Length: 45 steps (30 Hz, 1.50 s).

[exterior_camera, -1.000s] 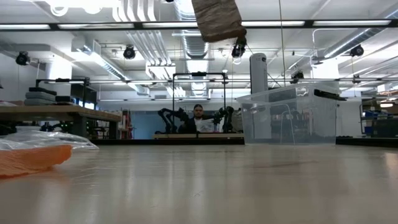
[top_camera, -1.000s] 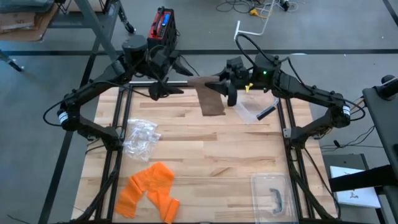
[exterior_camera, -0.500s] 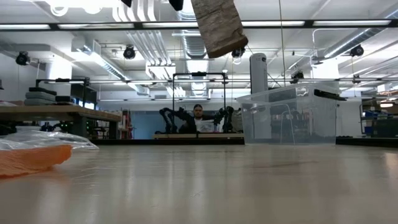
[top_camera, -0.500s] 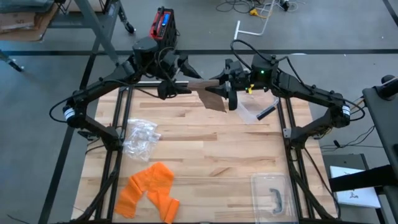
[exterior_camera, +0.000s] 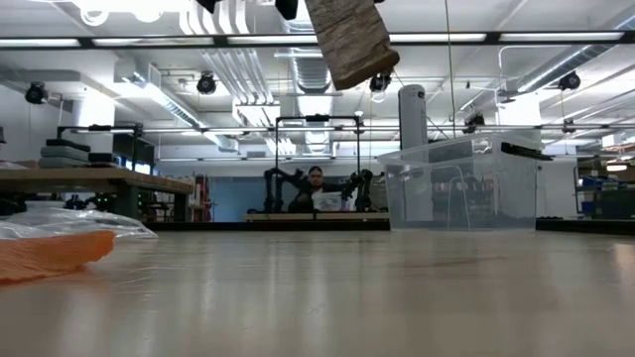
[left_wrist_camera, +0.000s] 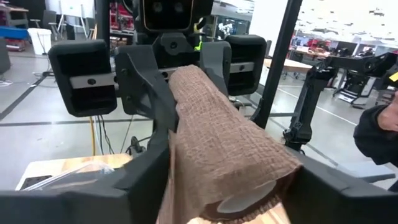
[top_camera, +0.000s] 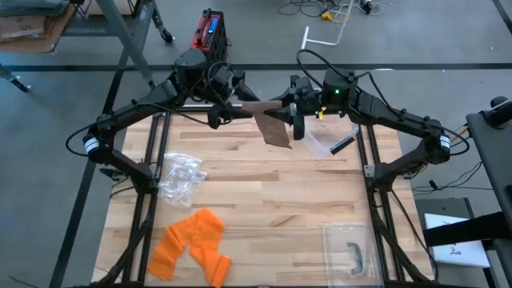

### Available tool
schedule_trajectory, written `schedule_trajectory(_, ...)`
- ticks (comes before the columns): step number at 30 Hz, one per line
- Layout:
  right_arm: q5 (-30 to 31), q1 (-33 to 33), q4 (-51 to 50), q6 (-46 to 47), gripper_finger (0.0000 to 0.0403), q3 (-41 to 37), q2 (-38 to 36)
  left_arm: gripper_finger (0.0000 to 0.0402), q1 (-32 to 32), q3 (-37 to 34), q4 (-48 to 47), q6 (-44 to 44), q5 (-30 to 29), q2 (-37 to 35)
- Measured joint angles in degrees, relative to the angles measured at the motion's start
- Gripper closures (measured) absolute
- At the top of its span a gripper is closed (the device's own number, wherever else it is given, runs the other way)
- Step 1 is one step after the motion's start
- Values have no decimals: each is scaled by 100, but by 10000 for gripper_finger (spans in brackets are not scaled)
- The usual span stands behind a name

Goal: Roll bandage
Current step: Roll the brown bandage

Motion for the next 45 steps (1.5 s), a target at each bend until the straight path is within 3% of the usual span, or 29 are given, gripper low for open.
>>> schedule_trajectory(7, 143, 0, 28, 952, 264, 0, 0, 275, -20, -7, -13, 353, -48, 20)
schedule_trajectory(12, 365, 5, 175, 2093, 229, 0, 0, 312, -20, -7, -23, 790, -331, 22)
schedule_trajectory(20, 405, -9, 188, 3279, 131, 0, 0, 302, -24, -11, -158, 1354, -566, 26)
schedule_trajectory(26, 589, -20, 44, 3997, 86, 0, 77, 302, -88, -15, -470, 2052, -1262, 7)
schedule_trajectory(35, 812, -16, -408, 4289, 110, -4, 72, 302, -140, -19, -438, 2546, -1952, -13)
schedule_trajectory(45, 820, -28, -373, 4189, 144, -4, 57, 297, -138, -11, -449, 2641, -1608, -38)
